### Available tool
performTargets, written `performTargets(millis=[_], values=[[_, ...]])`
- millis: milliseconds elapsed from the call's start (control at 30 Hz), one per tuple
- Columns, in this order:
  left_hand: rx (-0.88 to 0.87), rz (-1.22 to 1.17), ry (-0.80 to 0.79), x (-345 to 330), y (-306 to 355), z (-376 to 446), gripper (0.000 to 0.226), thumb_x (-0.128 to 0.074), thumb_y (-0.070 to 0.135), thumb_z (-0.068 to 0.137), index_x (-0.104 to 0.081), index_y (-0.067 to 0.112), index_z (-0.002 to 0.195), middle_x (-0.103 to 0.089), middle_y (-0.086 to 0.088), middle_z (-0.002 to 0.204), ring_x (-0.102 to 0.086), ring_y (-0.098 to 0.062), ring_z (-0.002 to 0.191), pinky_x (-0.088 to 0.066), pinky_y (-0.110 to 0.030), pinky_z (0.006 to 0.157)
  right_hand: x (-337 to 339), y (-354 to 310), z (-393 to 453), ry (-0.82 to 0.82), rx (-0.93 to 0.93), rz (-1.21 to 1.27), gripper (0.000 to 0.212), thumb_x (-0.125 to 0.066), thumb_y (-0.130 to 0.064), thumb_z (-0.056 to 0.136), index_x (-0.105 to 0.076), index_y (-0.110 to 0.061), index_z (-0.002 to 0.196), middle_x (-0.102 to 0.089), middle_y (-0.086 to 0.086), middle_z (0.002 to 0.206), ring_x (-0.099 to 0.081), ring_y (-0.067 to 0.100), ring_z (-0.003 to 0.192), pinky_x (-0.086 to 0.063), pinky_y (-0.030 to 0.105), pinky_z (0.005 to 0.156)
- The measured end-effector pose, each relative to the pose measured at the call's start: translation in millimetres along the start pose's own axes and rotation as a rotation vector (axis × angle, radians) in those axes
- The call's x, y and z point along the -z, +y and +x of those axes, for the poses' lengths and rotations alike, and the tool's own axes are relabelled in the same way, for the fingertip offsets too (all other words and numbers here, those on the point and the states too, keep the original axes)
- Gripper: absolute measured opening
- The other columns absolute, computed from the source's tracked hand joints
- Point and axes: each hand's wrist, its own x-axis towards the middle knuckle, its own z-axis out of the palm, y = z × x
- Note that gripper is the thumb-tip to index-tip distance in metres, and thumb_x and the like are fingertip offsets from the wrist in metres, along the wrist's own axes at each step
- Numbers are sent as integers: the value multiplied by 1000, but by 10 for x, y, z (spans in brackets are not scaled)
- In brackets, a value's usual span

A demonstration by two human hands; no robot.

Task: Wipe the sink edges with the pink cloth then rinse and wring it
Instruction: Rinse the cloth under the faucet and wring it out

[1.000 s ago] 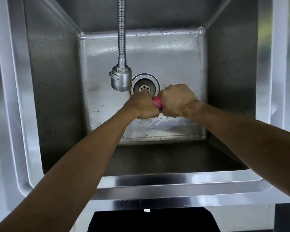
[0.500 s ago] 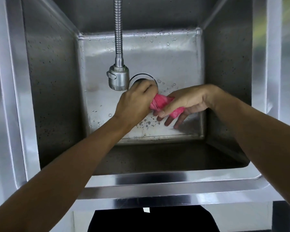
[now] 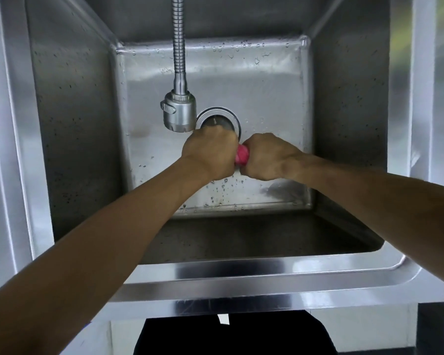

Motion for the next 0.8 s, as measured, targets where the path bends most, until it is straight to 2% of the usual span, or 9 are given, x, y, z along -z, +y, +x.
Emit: performTargets(millis=[100, 167, 267, 433, 600, 733, 800], values=[[65, -127, -84, -68, 23, 36, 24, -70, 19, 75, -46, 19, 70, -37, 1, 70, -47, -26, 70, -40, -34, 60, -22, 12, 39, 50, 13, -110, 10, -69, -26, 80, -69, -24, 91, -68, -1, 83, -66, 21, 76, -54, 32, 65], [85, -204, -112, -104, 1, 53, 29, -69, 22, 74, -42, 23, 64, -40, 2, 70, -47, -25, 67, -38, -31, 59, -30, 18, 56, 81, 39, -172, 15, -67, -24, 80, -69, -24, 95, -67, 1, 86, -65, 25, 79, -49, 31, 66], [107, -262, -134, -150, -13, 70, 28, -70, 28, 75, -45, 23, 65, -45, 3, 71, -48, -21, 64, -36, -27, 54, -39, 38, 55, 130, 84, -221, 18, -67, -25, 81, -69, -25, 98, -66, 2, 89, -63, 27, 80, -45, 32, 68], [149, -350, -180, -160, 12, 81, 21, -71, 22, 76, -52, 21, 67, -55, 1, 71, -51, -14, 60, -33, -24, 47, -61, 71, 51, 167, 126, -266, 16, -66, -27, 82, -68, -25, 97, -66, 2, 87, -58, 25, 75, -42, 32, 68], [201, -454, -223, -163, 34, 101, 19, -73, 26, 77, -57, 18, 69, -59, 0, 72, -56, -16, 62, -34, -25, 48, -26, 90, 82, 193, 155, -337, 18, -65, -29, 84, -70, -24, 100, -69, 5, 92, -55, 26, 75, -41, 32, 69], [188, -459, -250, -144, 26, 113, 19, -73, 26, 79, -59, 18, 69, -58, 0, 71, -60, -18, 74, -38, -25, 53, -26, 88, 94, 197, 151, -346, 18, -66, -32, 84, -69, -23, 100, -70, 6, 94, -55, 27, 76, -41, 33, 69], [186, -453, -250, -121, 14, 115, 19, -73, 26, 77, -58, 17, 69, -59, 0, 70, -61, -18, 68, -36, -24, 49, -29, 79, 101, 204, 148, -342, 20, -66, -31, 83, -69, -23, 101, -70, 7, 94, -53, 27, 75, -41, 33, 69]])
